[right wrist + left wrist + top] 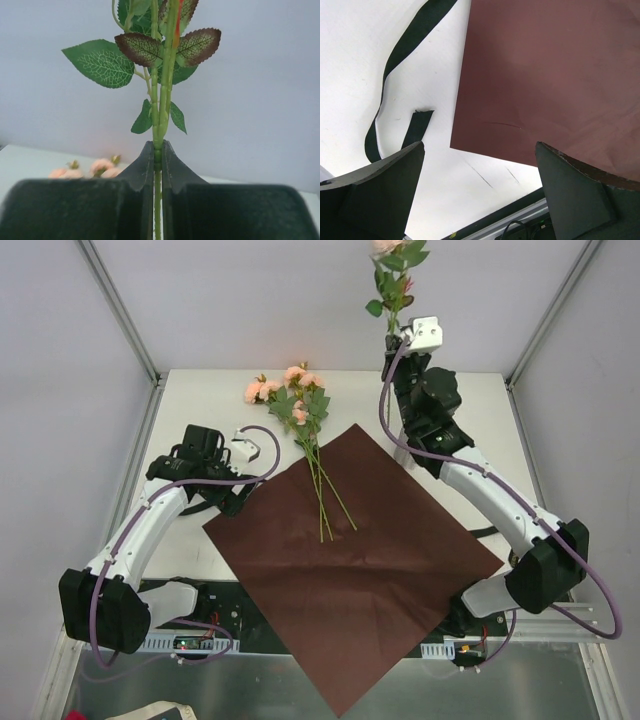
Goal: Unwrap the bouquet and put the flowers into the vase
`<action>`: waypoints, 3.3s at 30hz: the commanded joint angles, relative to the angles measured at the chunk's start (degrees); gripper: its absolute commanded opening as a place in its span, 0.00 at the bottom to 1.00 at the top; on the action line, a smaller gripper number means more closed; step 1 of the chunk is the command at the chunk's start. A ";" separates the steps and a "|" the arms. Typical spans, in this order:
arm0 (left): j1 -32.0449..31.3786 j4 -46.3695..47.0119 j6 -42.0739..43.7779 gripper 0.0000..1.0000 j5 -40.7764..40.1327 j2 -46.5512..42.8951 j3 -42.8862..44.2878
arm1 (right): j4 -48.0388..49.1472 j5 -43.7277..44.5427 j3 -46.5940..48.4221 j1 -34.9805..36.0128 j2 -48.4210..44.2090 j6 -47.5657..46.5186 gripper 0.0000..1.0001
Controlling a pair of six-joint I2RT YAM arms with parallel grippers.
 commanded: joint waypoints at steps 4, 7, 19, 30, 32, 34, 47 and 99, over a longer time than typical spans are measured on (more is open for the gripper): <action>0.65 -1.25 -0.50 0.93 0.22 0.71 0.64 | 20.07 -0.18 1.91 -7.22 -0.56 -9.55 0.01; 0.65 -1.34 -0.33 0.92 0.57 1.06 0.72 | 21.74 0.61 2.52 -9.42 -0.48 -9.11 0.01; 1.35 -1.34 0.38 0.93 1.10 0.45 -0.24 | 27.89 1.66 -5.11 -12.41 0.84 -12.54 0.01; 1.44 -1.25 0.47 0.93 0.83 -0.26 0.28 | 25.98 6.50 -14.87 -12.50 -1.70 -7.44 0.09; 1.44 -1.34 0.20 0.93 0.66 -0.34 0.37 | 21.86 7.28 -15.66 -12.42 -3.63 -5.26 0.25; 1.53 -1.25 0.29 0.93 0.66 -0.43 0.28 | 20.17 7.11 -17.24 -12.33 -6.62 -3.67 0.48; 1.97 -0.81 -0.06 0.92 1.27 -0.87 -0.24 | 3.30 1.76 -20.24 -3.81 -18.94 3.19 0.58; 3.46 2.00 0.64 0.93 1.62 0.27 -3.32 | -38.81 -35.78 17.56 2.35 39.26 7.15 0.04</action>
